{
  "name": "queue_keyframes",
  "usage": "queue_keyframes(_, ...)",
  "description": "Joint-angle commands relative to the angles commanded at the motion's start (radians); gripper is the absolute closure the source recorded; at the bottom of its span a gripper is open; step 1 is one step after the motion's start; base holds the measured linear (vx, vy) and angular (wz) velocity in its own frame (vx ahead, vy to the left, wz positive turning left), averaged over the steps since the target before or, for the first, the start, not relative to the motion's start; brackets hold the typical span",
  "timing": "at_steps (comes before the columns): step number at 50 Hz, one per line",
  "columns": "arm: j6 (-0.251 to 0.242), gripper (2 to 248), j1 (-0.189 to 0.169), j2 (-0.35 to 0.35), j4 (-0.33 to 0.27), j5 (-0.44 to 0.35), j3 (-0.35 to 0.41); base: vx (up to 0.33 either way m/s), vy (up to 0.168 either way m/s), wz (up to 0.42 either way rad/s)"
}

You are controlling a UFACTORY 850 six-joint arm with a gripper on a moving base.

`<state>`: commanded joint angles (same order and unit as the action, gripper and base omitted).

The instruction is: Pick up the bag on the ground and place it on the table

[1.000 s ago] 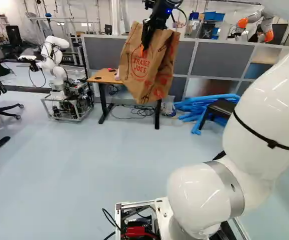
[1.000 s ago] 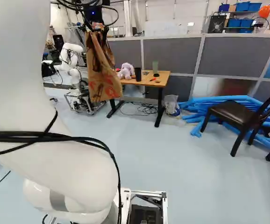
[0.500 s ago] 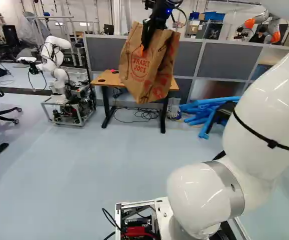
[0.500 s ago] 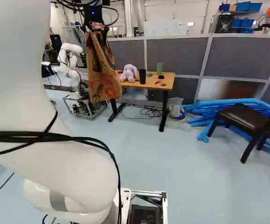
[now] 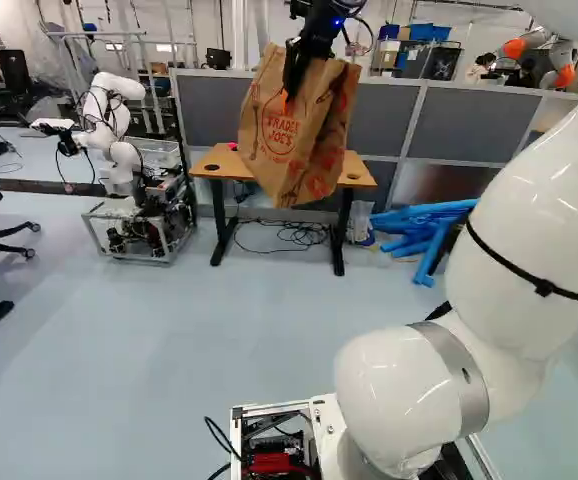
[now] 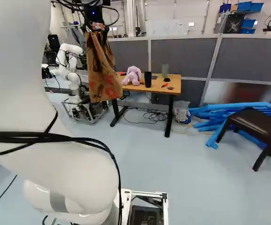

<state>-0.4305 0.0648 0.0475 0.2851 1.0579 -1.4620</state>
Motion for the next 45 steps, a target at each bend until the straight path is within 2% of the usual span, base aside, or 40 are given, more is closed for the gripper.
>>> queue_keyframes(30, 0.0, 229, 0.0, 0.0, 0.0, 0.0, 0.0, 0.191, 0.154, -0.031)
queue_keyframes(45, 0.0, 229, 0.0, 0.0, 0.0, 0.0, 0.0, 0.182, 0.111, -0.026)
